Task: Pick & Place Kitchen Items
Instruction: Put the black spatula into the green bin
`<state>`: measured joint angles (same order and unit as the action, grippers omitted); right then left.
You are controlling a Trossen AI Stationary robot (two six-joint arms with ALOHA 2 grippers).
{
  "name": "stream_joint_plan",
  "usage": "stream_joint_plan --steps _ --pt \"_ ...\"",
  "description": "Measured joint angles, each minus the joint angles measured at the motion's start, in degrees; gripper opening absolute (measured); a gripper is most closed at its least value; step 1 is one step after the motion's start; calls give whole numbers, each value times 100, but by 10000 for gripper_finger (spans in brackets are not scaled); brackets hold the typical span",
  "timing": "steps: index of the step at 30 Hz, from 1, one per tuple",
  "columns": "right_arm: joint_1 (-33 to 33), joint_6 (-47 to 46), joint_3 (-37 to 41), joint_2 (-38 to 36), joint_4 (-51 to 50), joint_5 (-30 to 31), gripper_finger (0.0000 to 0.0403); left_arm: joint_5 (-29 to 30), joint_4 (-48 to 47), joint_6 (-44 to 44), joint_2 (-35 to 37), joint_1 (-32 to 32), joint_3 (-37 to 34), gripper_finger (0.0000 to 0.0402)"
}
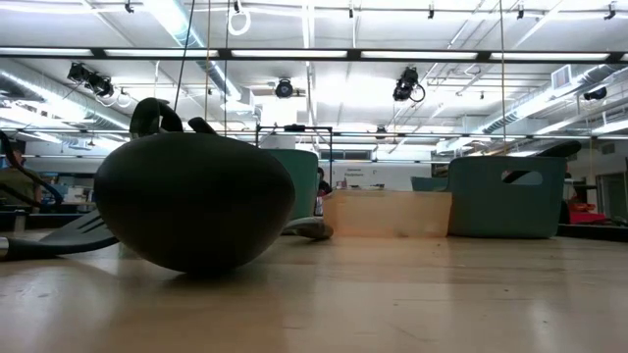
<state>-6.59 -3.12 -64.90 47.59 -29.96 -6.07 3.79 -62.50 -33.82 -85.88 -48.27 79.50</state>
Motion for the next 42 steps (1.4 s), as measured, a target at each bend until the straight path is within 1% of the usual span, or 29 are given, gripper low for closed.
stream_joint_plan --steps 4,7,12,15,18,22,28,31,36,42 --pt "11 -76 0 0 -10 -249 6 225 52 -363 -60 -84 -15 167" --pt "11 -87 0 1 -5 -250 6 377 90 -723 -58 -92 -17 167" --pt "11 -87 0 0 31 -247 6 407 432 -998 -58 -96 -17 167" --pt "11 -85 0 0 31 -248 6 415 527 -1015 -60 -96 -17 167" --pt "11 -87 0 2 29 -243 6 411 548 -1015 -163 -112 -37 167" --pt "11 -86 0 7 2 -239 6 308 819 -1221 -358 -216 -140 167" --pt "11 -213 0 7 -6 -238 6 664 840 -1652 -677 -415 -182 167" --pt "11 -231 0 7 -12 -240 6 646 1010 -1710 -804 -463 -181 167" --pt "11 -236 0 7 -26 -244 6 421 1376 -1678 -790 -505 -265 167" --pt "11 -238 0 9 -77 -244 6 396 1347 -1632 -799 -527 -286 167"
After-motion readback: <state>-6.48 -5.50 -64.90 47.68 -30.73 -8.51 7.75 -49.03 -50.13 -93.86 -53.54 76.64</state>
